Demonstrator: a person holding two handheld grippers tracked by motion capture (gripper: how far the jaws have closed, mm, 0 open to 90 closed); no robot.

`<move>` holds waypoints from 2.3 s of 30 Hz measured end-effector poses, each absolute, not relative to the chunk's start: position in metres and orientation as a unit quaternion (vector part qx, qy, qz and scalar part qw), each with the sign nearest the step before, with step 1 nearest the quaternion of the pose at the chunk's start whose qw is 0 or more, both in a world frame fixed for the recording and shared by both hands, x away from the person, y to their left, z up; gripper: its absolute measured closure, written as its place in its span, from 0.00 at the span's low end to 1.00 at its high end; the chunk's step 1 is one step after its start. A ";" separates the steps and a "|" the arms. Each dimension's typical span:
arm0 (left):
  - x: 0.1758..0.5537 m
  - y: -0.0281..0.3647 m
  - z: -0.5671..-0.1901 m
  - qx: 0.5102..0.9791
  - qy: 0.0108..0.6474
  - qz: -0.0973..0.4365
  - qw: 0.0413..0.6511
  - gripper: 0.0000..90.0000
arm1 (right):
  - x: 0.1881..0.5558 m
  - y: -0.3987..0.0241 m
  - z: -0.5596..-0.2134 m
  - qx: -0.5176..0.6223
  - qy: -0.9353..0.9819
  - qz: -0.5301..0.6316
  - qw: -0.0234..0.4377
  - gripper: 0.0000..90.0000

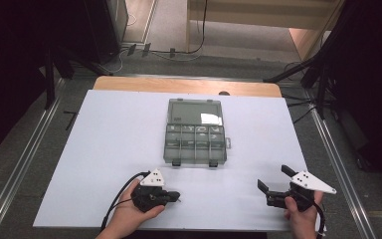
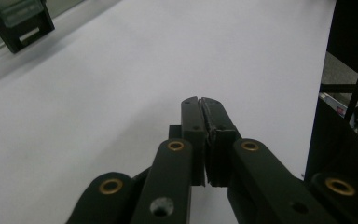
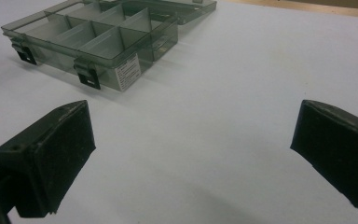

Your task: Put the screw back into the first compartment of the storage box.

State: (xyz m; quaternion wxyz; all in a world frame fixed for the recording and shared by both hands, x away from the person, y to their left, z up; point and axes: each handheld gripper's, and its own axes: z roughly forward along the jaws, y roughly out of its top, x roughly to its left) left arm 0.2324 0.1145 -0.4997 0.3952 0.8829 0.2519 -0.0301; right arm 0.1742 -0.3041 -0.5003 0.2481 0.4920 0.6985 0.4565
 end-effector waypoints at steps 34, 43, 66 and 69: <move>0.233 0.103 -0.505 0.917 0.168 -0.003 0.362 0.98 | 0.176 -0.303 -0.502 0.495 0.701 0.452 0.244 0.00; 0.237 0.106 -0.506 0.906 0.196 -0.029 0.373 0.98 | 0.176 -0.303 -0.502 0.495 0.701 0.452 0.244 0.00; 0.263 0.119 -0.476 0.877 0.241 -0.012 0.416 0.98 | 0.177 -0.305 -0.502 0.492 0.701 0.453 0.246 0.00; 0.269 0.121 -0.471 0.872 0.248 -0.009 0.422 0.98 | 0.176 -0.305 -0.502 0.494 0.701 0.452 0.245 0.00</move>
